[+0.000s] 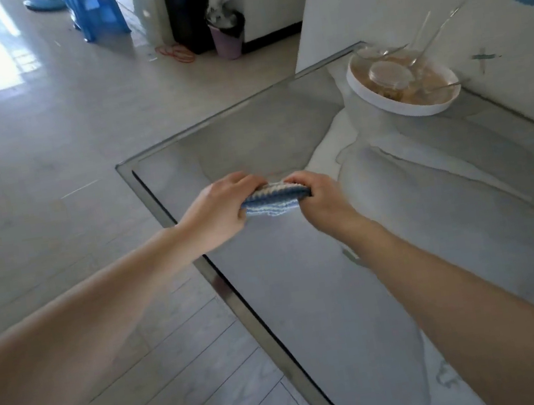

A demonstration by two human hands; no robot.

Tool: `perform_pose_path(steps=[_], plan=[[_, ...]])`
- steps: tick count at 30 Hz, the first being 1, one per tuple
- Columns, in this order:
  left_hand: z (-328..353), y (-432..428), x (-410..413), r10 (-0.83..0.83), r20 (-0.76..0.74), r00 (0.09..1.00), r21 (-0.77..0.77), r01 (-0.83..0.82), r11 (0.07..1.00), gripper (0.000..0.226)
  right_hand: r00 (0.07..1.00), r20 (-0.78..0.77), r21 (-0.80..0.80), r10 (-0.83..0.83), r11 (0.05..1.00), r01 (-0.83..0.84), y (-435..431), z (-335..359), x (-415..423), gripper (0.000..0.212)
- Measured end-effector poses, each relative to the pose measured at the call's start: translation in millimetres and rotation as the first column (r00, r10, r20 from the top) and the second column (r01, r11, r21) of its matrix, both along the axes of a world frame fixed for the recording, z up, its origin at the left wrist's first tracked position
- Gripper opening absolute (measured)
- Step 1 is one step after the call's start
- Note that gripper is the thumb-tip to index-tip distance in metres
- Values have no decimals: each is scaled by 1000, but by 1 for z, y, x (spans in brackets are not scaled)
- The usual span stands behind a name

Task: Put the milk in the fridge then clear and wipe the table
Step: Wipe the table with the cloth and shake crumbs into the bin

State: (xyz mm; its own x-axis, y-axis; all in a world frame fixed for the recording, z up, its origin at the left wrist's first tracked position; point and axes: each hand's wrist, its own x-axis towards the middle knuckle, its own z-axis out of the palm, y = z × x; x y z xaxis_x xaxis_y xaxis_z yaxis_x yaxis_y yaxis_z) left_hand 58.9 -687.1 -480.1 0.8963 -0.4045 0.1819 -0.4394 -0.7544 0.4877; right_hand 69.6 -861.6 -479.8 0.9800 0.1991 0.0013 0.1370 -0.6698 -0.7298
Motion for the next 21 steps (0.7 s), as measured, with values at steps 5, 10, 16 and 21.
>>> perform_pose_path(steps=[5, 10, 16, 21], plan=[[-45, 38, -9, -69, -183, 981, 145, 97, 985, 47, 954, -229, -115, 194, 968, -224, 35, -38, 1, 48], [-57, 22, -22, -47, -371, 928, 258, 152, 954, 30, 924, -300, -213, 236, 928, -306, 21, -55, -16, 47], [-59, -9, -56, -84, -393, 916, 320, 222, 921, 26, 905, -339, -229, 256, 911, -343, -6, -49, -47, 41], [-68, -43, -108, -114, -352, 929, 327, 236, 915, 40, 891, -373, -215, 259, 910, -355, -35, -52, -83, 38]])
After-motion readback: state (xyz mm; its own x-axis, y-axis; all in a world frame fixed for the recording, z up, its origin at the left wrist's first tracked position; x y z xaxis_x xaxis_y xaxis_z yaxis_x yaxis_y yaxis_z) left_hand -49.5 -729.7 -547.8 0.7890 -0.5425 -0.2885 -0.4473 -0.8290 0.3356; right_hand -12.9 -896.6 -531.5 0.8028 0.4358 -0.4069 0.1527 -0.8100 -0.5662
